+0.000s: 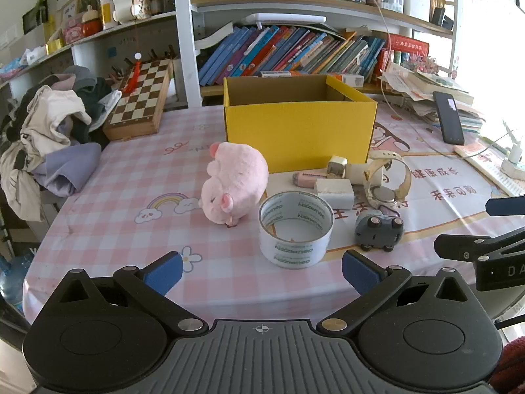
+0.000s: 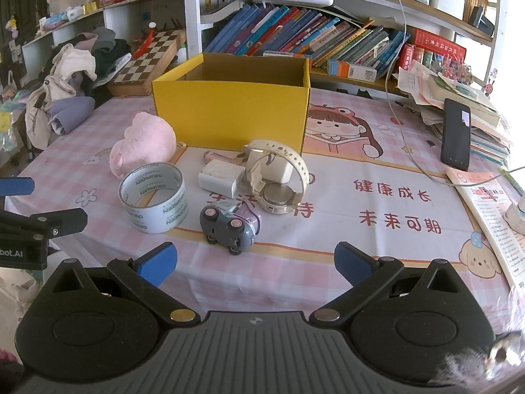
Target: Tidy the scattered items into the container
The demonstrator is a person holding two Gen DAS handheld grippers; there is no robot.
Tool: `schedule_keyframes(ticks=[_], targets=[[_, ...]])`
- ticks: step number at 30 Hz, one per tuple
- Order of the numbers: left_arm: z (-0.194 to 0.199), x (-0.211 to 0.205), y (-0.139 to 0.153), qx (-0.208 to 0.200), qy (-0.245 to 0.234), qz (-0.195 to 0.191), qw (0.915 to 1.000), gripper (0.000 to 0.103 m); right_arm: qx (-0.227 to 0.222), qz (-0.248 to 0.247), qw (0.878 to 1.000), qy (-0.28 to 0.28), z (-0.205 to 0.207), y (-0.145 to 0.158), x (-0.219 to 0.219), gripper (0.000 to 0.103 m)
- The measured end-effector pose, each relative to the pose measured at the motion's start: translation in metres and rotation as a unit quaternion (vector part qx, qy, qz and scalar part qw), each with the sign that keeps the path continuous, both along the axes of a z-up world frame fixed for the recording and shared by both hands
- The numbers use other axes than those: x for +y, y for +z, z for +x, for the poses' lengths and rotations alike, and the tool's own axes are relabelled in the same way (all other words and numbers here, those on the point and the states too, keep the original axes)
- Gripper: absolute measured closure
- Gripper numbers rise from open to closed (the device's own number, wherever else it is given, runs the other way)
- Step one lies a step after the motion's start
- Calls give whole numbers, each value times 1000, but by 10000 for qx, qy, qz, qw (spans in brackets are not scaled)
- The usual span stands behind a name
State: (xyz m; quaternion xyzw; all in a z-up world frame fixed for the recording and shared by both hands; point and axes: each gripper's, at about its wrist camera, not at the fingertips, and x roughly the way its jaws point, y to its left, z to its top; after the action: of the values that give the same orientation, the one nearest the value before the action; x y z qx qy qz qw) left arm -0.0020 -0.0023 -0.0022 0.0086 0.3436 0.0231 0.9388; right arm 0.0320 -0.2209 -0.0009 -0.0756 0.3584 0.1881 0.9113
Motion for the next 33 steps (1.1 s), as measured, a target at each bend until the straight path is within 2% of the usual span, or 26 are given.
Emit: schedule_keyframes(ticks=[33], targets=[[0,-1,2,-17,19,47,10000,0,99,-32,9998,159,3,1,3,0]])
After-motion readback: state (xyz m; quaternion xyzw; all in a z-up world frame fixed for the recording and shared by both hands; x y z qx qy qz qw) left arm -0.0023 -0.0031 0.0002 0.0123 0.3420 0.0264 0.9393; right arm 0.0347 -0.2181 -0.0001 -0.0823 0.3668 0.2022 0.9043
